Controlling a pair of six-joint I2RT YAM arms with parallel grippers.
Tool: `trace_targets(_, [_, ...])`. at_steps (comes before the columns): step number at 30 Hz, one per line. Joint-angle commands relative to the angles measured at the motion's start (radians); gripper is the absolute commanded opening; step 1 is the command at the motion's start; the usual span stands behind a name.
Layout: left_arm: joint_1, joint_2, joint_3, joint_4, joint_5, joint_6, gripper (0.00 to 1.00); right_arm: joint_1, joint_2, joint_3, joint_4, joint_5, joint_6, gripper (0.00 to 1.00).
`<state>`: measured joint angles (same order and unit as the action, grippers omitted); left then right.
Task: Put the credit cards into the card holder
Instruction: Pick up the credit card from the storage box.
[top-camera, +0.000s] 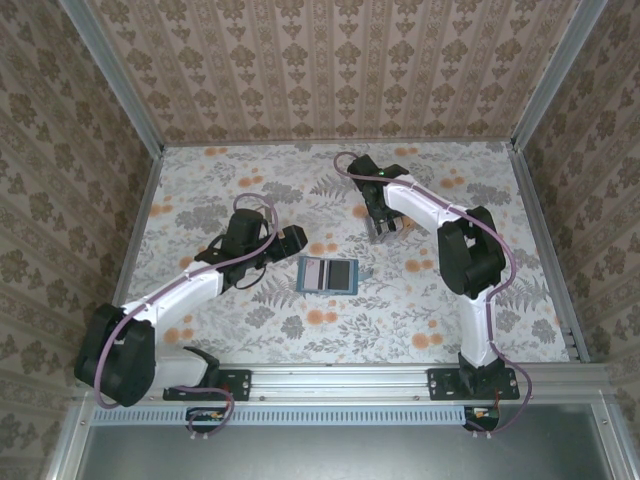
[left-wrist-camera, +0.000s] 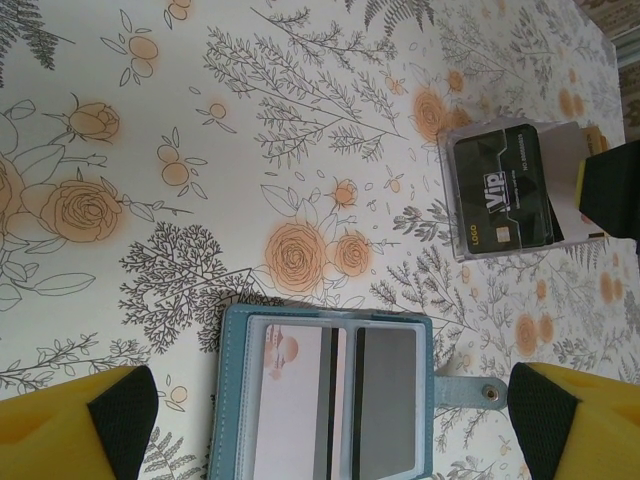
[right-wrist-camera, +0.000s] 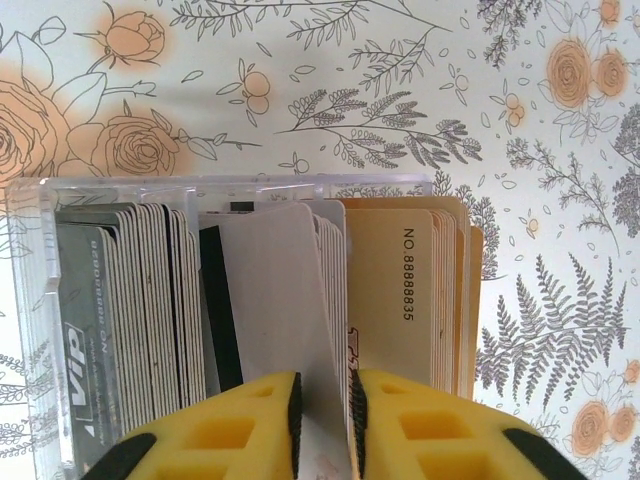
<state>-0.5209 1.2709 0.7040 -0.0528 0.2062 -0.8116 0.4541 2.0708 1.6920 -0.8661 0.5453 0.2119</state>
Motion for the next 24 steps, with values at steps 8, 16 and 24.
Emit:
trace_targets(8, [0.009, 0.019, 0.016, 0.01, 0.018, -0.009, 0.94, -0.009, -0.063, -0.025, -0.017, 0.012, 0.016, 0.17])
trace_targets(16, [0.008, 0.033, 0.021, 0.006, 0.026, -0.011, 0.93, -0.018, -0.101, -0.026, -0.03, -0.066, 0.036, 0.1])
trace_targets(24, [0.009, 0.039, 0.03, 0.01, 0.041, -0.007, 0.93, -0.031, -0.158, -0.025, -0.035, -0.222, 0.081, 0.03])
